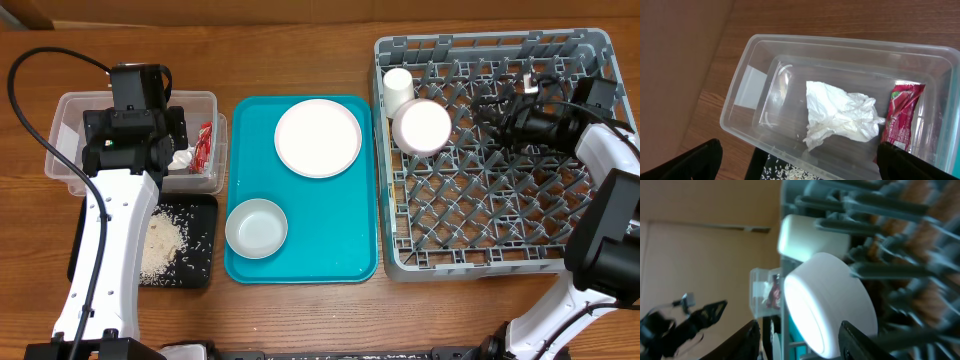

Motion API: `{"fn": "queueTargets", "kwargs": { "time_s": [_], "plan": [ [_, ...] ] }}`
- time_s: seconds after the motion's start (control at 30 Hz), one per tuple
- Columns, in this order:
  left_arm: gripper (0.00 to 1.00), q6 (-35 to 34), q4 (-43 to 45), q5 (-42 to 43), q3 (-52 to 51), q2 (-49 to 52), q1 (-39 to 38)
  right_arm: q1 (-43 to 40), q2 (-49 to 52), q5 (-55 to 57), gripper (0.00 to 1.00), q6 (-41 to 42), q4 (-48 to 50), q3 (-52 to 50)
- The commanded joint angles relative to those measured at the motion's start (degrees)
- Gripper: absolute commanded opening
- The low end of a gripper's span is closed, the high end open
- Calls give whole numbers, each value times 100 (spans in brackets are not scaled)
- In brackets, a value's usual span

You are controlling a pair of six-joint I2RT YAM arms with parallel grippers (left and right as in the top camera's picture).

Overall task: Sort waste into correct bins and load items into the dishwasher
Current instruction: 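Open the right gripper, release the bowl and lift away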

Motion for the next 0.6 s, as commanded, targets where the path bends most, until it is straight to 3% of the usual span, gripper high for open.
{"fn": "queueTargets", "kwargs": {
  "time_s": [0.0,0.13,0.27,0.4,0.57],
  "plan": [
    [100,111,20,-74,94,-63,20,70,-570,1067,52,175,-378,404],
    [100,111,20,-74,94,-63,20,455,-1252,2236,50,9,-1180,855],
    [100,111,17,-74,94,-63,20,1252,-1895,3493,41,-111,-1606,1043],
    [100,111,17,-76,94,-63,20,2538,-2227,4435,29,-321,-1781,1040],
    [100,111,17,-74,94,-63,20,4159,-2044,5025,28,-507,-1735,1023]
  ]
}}
